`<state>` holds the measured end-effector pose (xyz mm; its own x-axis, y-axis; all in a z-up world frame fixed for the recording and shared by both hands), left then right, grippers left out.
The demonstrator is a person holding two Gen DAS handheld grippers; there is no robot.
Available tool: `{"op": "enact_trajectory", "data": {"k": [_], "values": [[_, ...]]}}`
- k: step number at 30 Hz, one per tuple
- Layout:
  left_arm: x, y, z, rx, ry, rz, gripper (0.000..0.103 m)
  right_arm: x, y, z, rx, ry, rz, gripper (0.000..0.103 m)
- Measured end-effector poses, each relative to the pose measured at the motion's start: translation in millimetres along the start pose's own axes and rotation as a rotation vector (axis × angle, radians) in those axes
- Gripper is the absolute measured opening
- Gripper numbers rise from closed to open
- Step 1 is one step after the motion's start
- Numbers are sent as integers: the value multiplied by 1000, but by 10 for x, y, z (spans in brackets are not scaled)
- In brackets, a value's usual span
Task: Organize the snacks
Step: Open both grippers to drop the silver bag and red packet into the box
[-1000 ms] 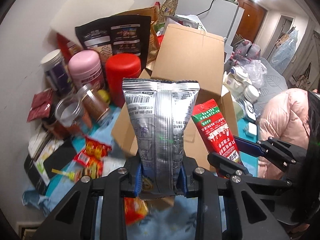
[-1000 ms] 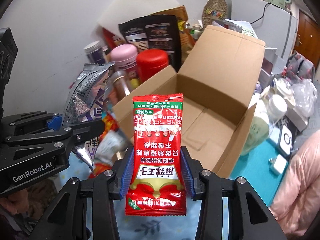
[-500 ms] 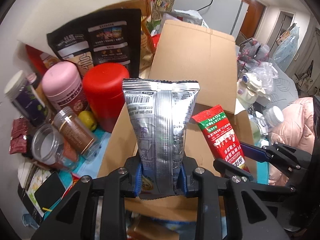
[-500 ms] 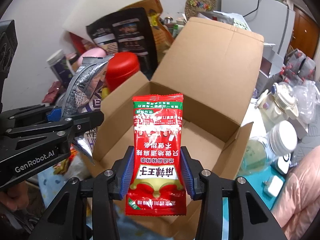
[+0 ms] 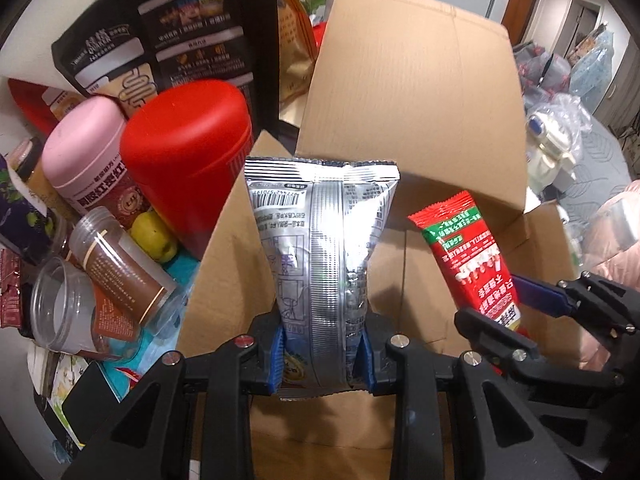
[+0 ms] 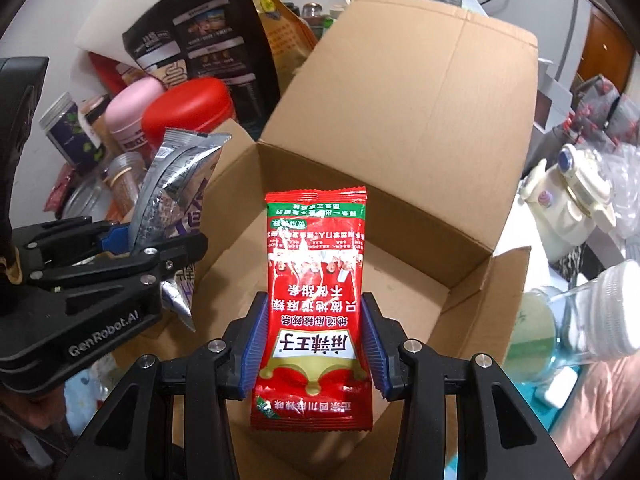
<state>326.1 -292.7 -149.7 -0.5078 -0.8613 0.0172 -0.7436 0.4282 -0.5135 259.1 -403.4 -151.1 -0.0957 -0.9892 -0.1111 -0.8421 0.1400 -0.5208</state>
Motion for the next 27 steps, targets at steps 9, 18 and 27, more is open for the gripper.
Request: {"op": "enact_trajectory", "data": {"k": [9, 18, 27], "values": [[-24, 16, 178, -62, -36, -13, 30, -9, 64, 106, -31, 44, 12, 48], [29, 6, -58, -16, -83, 14, 71, 1, 114, -34, -25, 74, 29, 53], [32, 8, -545, 50, -87, 11, 71, -50, 90, -417, 20, 89, 41, 53]]}}
Point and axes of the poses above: each gripper's, at about its wrist camera, not at the fingertips, and z roughly the way its jaws point, x to its right, y to its underside, the point moved 1 cm from there along z, roughly the way its jaws point, and after that the axes turned 3 degrees about -y, right-handed, at the moved point
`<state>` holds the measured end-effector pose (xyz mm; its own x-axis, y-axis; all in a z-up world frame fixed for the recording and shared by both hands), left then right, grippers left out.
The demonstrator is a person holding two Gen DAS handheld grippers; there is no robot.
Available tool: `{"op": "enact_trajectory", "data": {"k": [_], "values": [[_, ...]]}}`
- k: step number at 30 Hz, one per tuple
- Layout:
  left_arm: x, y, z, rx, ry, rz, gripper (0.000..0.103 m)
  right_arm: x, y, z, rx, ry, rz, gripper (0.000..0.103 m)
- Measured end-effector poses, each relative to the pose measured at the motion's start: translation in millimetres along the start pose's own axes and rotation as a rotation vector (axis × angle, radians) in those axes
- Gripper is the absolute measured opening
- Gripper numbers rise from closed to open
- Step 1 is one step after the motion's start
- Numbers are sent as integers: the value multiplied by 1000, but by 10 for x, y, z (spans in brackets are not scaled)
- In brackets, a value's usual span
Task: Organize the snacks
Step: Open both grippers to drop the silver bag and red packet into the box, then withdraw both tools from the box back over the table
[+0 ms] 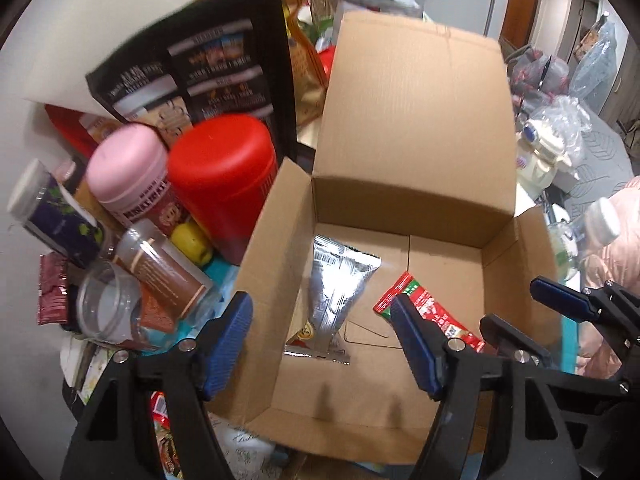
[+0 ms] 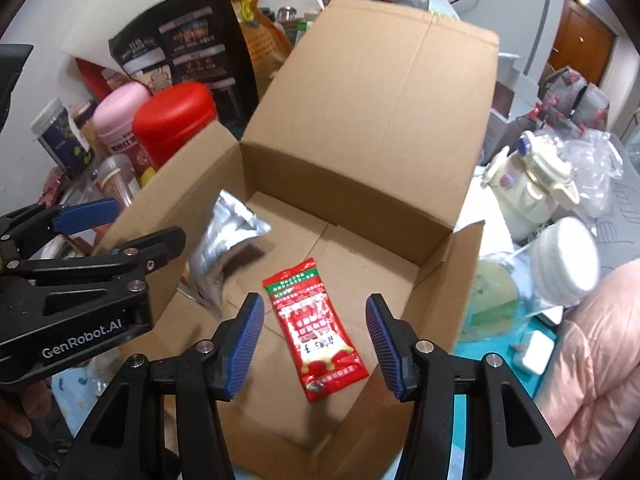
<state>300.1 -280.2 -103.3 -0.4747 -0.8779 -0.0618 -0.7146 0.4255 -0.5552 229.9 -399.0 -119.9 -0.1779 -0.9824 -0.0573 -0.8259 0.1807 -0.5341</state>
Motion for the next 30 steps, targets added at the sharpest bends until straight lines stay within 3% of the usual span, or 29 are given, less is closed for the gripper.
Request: {"op": "enact_trajectory", "data": {"k": [16, 30], "values": [[-136, 188, -1141, 147, -26, -56, 71, -283, 93, -1047, 156, -3, -58, 53], [-214, 792, -1921, 207, -42, -135, 71, -556, 536, -1696, 237, -44, -119, 53]]}}
Point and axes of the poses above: each gripper's, at about its wrist camera, not at the fingertips, and z roughly the way its jaws point, x to its right, y to its underside, the point moved 1 cm from there along z, roughly the way its jaws point, and after that the axes turned 3 degrees about -y, right-handed, at the moved point
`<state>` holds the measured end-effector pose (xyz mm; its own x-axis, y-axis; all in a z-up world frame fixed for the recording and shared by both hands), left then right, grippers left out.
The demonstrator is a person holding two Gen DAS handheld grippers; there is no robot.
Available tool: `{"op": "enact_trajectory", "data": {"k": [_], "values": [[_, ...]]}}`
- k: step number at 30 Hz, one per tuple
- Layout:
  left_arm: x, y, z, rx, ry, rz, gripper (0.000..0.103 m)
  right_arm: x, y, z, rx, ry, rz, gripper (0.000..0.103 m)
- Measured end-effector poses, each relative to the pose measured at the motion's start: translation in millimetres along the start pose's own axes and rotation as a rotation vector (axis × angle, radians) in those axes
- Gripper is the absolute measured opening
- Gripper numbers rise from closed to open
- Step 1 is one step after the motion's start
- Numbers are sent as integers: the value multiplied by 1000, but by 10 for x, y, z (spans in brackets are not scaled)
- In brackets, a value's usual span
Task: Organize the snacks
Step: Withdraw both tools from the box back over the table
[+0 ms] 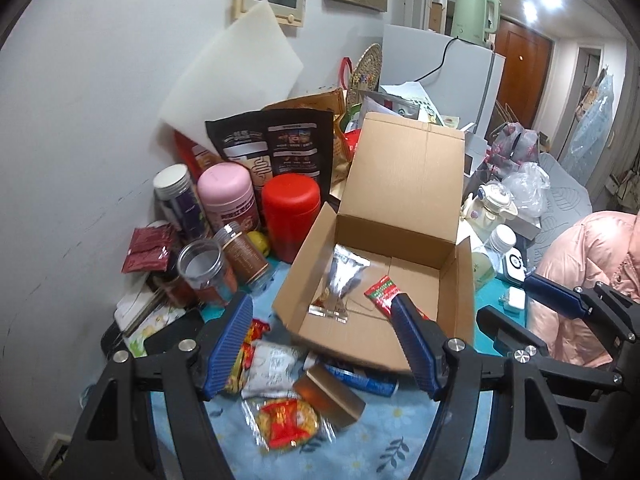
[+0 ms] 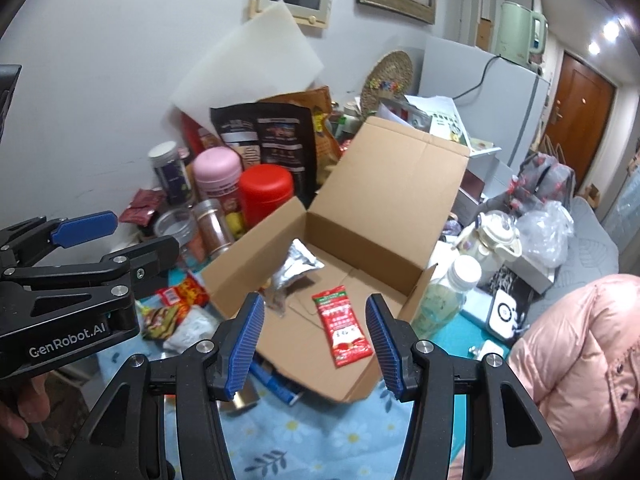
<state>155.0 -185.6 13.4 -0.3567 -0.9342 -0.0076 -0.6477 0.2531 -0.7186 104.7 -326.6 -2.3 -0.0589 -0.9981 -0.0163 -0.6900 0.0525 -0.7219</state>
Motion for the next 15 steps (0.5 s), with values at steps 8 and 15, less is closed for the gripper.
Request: {"op": "enact_trajectory", "data": {"k": [8, 15], "values": [[-78, 365, -366, 10, -34, -21, 71, -194, 255, -294, 19, -42, -26, 53], [-141, 708, -607, 8, -64, -49, 71, -344, 549, -444, 2, -84, -54, 53]]}}
Point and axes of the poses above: each gripper's, at about its wrist camera, not at the fingertips, and z roughly the way its jaws point, x to its right, y to its underside, the point moved 1 cm from there along z, roughly the way its jaws point, and after that the axes turned 3 degrees about -y, right-handed, at the moved point
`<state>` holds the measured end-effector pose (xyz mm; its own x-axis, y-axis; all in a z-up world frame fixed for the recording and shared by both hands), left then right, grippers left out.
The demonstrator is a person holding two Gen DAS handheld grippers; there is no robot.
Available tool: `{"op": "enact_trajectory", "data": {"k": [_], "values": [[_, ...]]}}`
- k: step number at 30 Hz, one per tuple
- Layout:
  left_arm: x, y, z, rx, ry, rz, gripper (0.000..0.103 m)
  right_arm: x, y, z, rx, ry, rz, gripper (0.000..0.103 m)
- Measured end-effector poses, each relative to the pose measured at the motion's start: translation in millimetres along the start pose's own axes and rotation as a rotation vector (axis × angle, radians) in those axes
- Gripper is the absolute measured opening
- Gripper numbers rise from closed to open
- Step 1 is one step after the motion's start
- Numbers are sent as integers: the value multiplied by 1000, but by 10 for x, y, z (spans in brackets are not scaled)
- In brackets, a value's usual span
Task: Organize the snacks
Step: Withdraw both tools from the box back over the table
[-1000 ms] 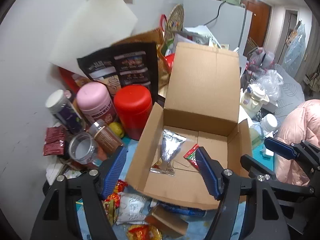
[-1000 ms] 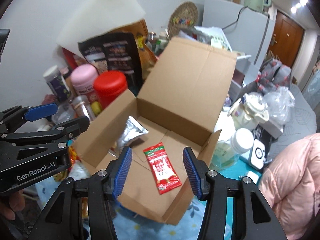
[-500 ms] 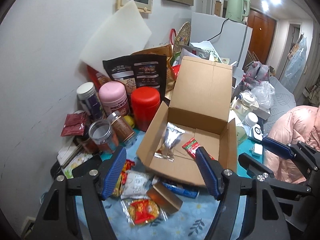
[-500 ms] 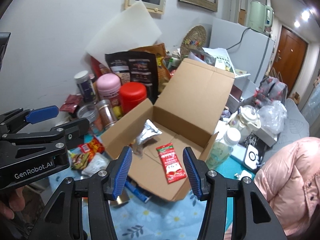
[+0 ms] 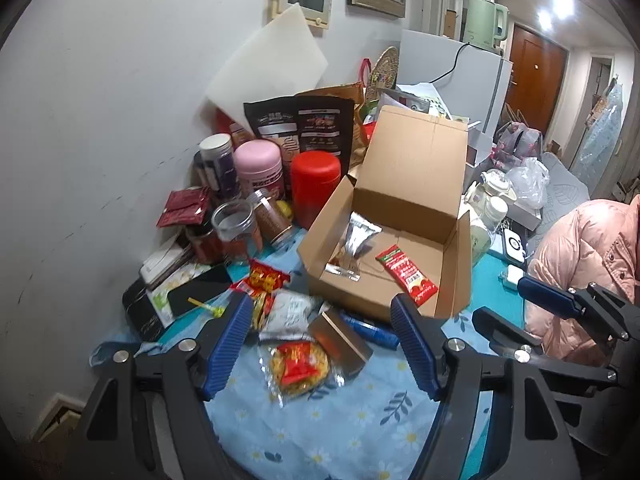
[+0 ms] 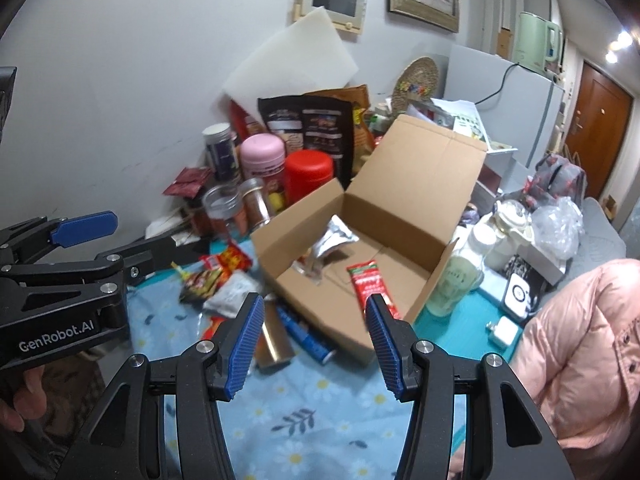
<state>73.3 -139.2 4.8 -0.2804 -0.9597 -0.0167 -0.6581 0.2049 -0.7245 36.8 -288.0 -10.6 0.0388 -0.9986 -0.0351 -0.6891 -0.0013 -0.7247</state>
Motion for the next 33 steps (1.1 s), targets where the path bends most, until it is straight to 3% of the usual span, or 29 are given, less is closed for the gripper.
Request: {"op": "enact_trajectory", "data": {"k": [5, 18, 30, 33], "values": [[-37, 235, -126, 4, -49, -6, 71, -81, 216, -40, -25, -27, -11, 53], [-193, 834, -160, -64, -34, -89, 71, -260, 710, 12, -105, -100, -18, 56], [-352, 1063, 186, -110, 13, -98, 71, -392, 893, 433, -182, -116, -16, 56], [-409, 1073, 341, -134, 23, -99, 71, -392, 903, 587, -202, -125, 1, 63]]}}
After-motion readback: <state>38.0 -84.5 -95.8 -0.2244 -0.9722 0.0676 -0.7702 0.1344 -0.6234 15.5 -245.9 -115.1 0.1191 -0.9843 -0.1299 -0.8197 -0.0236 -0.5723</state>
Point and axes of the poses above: each gripper's, at about its wrist camera, not at the fingertips, and z roughly the way its jaws point, x to its right, y to its underside, the point moved 1 cm from there along z, roughly the way its jaws point, and after that the axes turned 3 degrees about -y, right-handed, at the moved point
